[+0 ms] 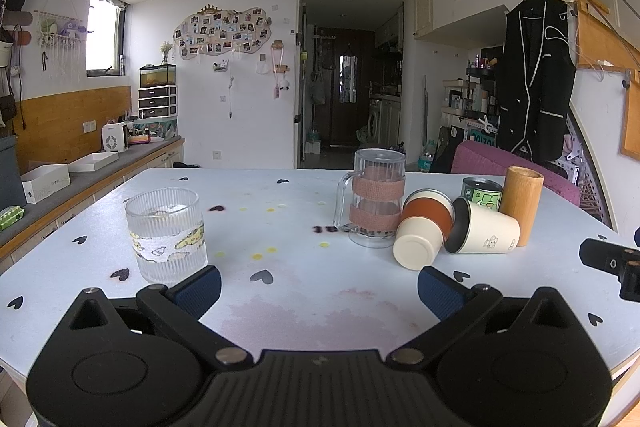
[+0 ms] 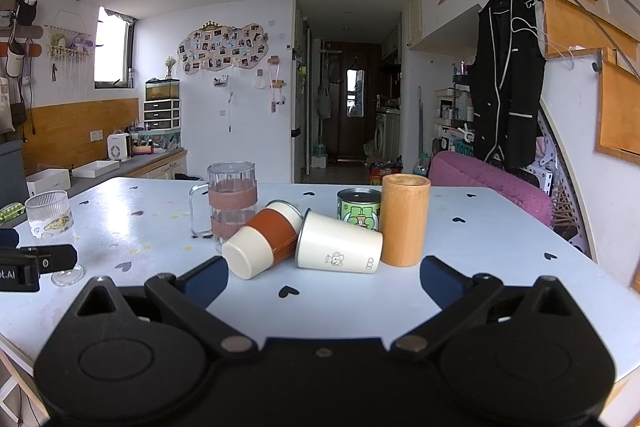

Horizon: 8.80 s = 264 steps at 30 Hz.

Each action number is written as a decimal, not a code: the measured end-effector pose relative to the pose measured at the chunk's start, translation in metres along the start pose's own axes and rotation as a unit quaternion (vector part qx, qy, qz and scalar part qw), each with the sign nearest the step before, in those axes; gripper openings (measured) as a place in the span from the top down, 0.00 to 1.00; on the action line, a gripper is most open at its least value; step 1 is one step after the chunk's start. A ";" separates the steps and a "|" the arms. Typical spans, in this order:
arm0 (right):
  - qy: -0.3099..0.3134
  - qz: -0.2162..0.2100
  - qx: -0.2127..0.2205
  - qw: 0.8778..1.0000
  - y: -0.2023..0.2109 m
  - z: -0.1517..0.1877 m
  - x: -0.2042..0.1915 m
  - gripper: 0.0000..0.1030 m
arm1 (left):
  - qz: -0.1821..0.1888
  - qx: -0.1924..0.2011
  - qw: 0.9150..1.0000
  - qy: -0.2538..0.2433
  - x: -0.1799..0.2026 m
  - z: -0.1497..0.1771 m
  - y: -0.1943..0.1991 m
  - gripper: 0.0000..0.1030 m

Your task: Flip cup upright

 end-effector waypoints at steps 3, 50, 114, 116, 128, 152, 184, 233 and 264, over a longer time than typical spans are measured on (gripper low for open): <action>0.000 0.000 0.000 1.000 0.000 0.000 0.000 0.00 | 0.000 0.000 1.000 0.000 0.000 0.000 -0.001 0.00; -0.005 -0.026 -0.003 1.000 -0.002 0.012 -0.006 0.00 | 0.069 0.008 0.997 -0.019 0.035 -0.094 -0.164 0.00; -0.009 -0.294 -0.168 0.941 -0.100 0.042 -0.129 0.81 | 0.069 -0.133 0.988 -0.038 -0.011 -0.058 -0.143 0.27; -0.015 -0.299 -0.177 0.938 -0.108 0.044 -0.139 0.82 | 0.075 -0.132 0.988 -0.037 -0.011 -0.056 -0.138 0.27; -0.064 -0.265 -0.194 0.942 -0.131 0.053 -0.134 0.84 | 0.112 -0.105 0.987 -0.040 -0.018 -0.023 -0.083 0.27; -0.160 -0.222 -0.203 0.940 -0.127 0.017 -0.070 0.40 | 0.113 -0.096 0.988 -0.039 -0.016 0.026 -0.060 0.35; -0.019 -0.269 -0.113 0.956 -0.109 -0.024 -0.196 0.24 | 0.090 -0.080 0.993 0.016 -0.068 0.042 -0.020 0.21; 0.109 -0.245 -0.073 0.961 -0.121 0.007 -0.242 0.39 | 0.025 -0.087 0.995 0.040 -0.105 0.060 -0.010 0.21; 0.059 -0.154 -0.002 0.986 -0.022 -0.007 -0.122 0.00 | -0.042 -0.006 0.999 0.027 -0.085 0.028 0.044 0.00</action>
Point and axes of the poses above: each gripper's, at about its wrist camera, not at the fingertips, and y roughly against the way its jaws point, x to its right, z to its underside, the point moved 2 cm from there along -y, roughly the way its jaws point, and after that the axes turned 6 degrees about z, right-handed, at the moved point
